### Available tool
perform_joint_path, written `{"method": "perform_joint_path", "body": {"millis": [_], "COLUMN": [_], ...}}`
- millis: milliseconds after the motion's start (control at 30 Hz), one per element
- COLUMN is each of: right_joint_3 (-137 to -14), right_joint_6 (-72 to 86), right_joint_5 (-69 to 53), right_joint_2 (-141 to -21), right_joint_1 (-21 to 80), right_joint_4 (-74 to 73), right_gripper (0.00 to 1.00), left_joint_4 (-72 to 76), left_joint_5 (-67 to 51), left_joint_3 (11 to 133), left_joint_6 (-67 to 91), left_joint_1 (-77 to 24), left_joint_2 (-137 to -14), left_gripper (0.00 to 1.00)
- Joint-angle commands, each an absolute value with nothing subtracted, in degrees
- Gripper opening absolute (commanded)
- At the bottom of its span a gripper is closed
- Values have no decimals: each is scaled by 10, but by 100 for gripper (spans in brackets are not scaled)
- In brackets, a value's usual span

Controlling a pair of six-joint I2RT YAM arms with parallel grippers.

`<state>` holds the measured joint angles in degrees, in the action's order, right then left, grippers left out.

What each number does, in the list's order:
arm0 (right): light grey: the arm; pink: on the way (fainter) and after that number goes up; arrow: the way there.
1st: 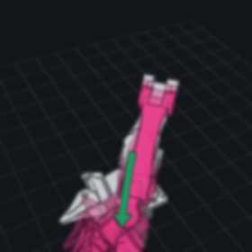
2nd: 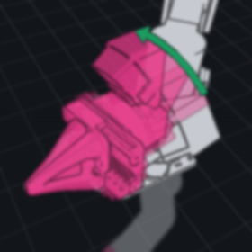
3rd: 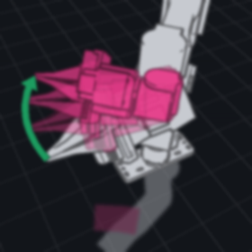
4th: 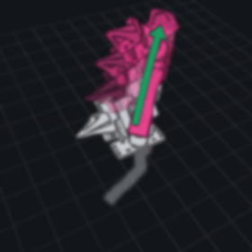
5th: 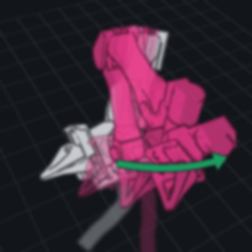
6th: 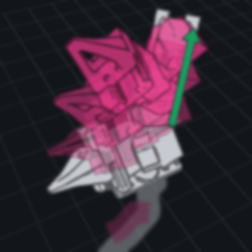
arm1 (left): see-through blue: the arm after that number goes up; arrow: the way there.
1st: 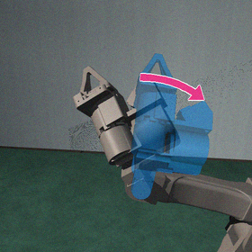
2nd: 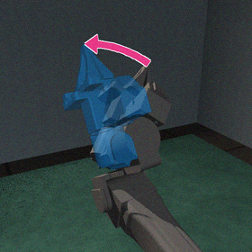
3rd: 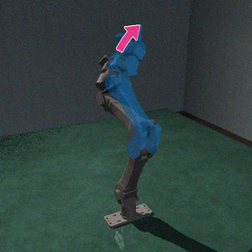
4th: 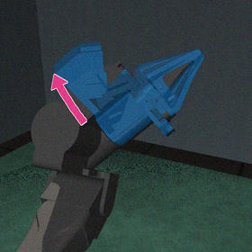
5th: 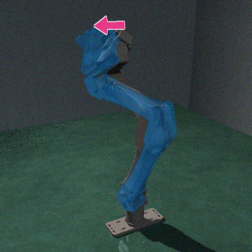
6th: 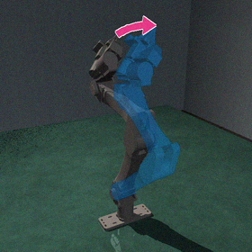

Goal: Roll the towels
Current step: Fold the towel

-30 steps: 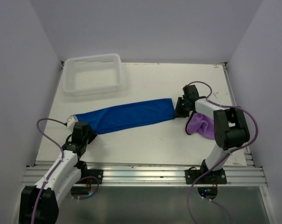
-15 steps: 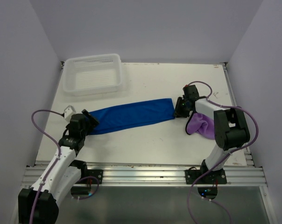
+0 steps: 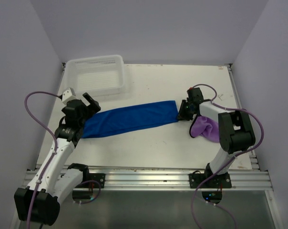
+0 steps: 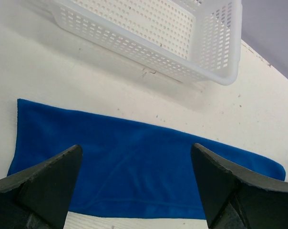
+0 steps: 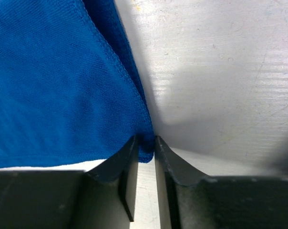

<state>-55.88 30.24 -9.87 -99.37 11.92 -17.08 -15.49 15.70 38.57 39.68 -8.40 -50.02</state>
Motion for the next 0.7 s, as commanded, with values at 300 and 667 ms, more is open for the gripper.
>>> {"method": "perform_joint_path", "body": {"millis": [300, 667], "right_joint_3": [-566, -653], "right_joint_6": [314, 290], "right_joint_5": [-80, 108], "right_joint_2": [-991, -921], "right_joint_1": [124, 88], "right_joint_4": [-208, -330], "right_gripper": [0, 0], "left_joint_4": [-148, -138], "left_joint_5": [131, 96], "left_joint_3": [479, 501], "left_joint_6": [315, 260], "left_joint_1": [-86, -86], "left_joint_2": [-547, -583], "left_gripper": [100, 100]}}
